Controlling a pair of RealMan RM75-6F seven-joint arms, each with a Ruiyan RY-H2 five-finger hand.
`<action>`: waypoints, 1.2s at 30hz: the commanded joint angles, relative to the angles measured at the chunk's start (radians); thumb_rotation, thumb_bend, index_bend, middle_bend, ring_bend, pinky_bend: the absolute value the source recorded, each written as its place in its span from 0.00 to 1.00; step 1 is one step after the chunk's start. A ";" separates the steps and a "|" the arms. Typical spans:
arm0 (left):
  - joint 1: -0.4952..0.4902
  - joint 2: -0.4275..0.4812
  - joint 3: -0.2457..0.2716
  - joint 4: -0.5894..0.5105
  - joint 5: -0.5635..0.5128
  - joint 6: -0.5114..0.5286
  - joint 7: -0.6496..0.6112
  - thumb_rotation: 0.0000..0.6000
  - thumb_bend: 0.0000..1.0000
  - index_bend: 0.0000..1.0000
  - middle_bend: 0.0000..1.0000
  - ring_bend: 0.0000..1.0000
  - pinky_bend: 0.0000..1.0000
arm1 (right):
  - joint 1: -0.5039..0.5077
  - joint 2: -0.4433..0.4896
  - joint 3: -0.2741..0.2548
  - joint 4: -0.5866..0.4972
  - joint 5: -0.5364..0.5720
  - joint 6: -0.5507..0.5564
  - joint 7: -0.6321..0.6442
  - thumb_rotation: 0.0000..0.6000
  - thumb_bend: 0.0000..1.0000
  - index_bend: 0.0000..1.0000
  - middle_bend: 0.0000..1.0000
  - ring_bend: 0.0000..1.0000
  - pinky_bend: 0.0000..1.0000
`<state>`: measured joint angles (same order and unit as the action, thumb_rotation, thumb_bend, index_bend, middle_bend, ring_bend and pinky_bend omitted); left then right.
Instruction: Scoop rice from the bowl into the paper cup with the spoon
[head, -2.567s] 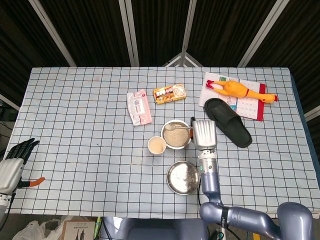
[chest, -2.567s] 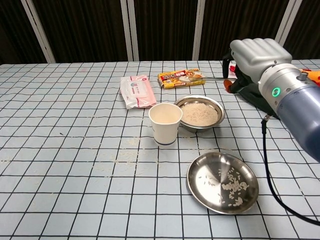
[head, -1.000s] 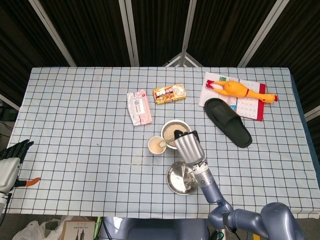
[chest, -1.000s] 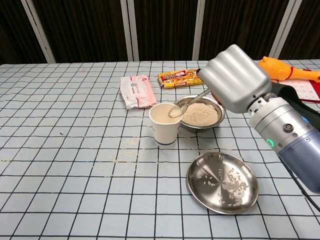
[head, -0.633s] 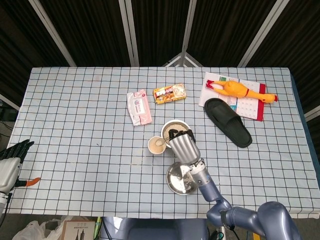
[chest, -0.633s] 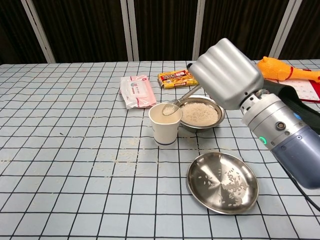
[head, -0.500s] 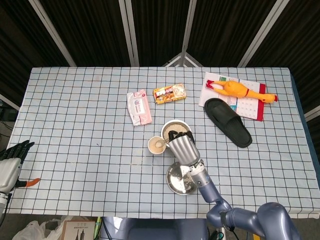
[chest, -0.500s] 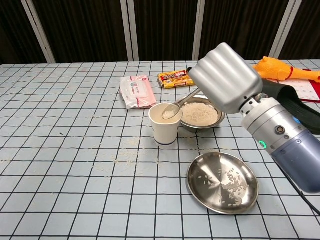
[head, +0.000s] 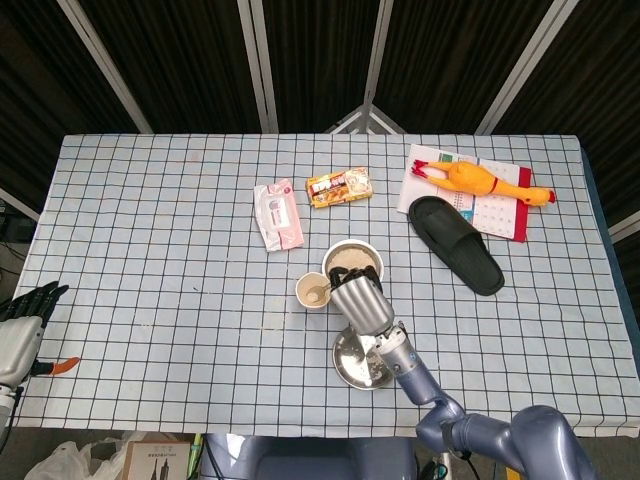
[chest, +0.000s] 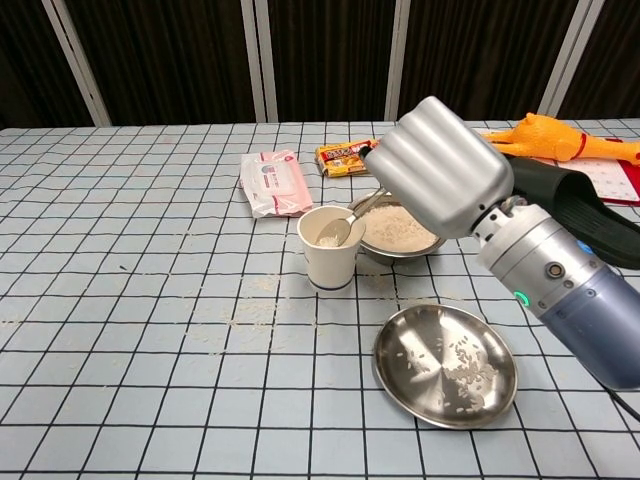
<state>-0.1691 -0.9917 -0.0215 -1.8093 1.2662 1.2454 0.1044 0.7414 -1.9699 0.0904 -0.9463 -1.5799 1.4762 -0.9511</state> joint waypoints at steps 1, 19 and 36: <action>0.000 0.000 0.001 0.000 0.001 -0.001 0.002 1.00 0.00 0.00 0.00 0.00 0.00 | -0.001 0.000 -0.009 0.020 -0.014 -0.008 0.001 1.00 0.57 0.65 0.89 1.00 1.00; 0.001 0.001 0.000 -0.001 -0.002 0.003 0.001 1.00 0.00 0.00 0.00 0.00 0.00 | 0.004 -0.011 0.020 0.048 -0.048 -0.004 0.023 1.00 0.57 0.65 0.89 1.00 1.00; -0.001 -0.006 0.003 -0.001 0.000 0.003 0.015 1.00 0.00 0.00 0.00 0.00 0.00 | -0.036 0.025 0.035 -0.013 -0.049 -0.005 0.030 1.00 0.57 0.65 0.89 1.00 1.00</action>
<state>-0.1702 -0.9974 -0.0189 -1.8105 1.2659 1.2485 0.1190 0.7138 -1.9491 0.0935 -0.9372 -1.6363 1.4605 -0.9320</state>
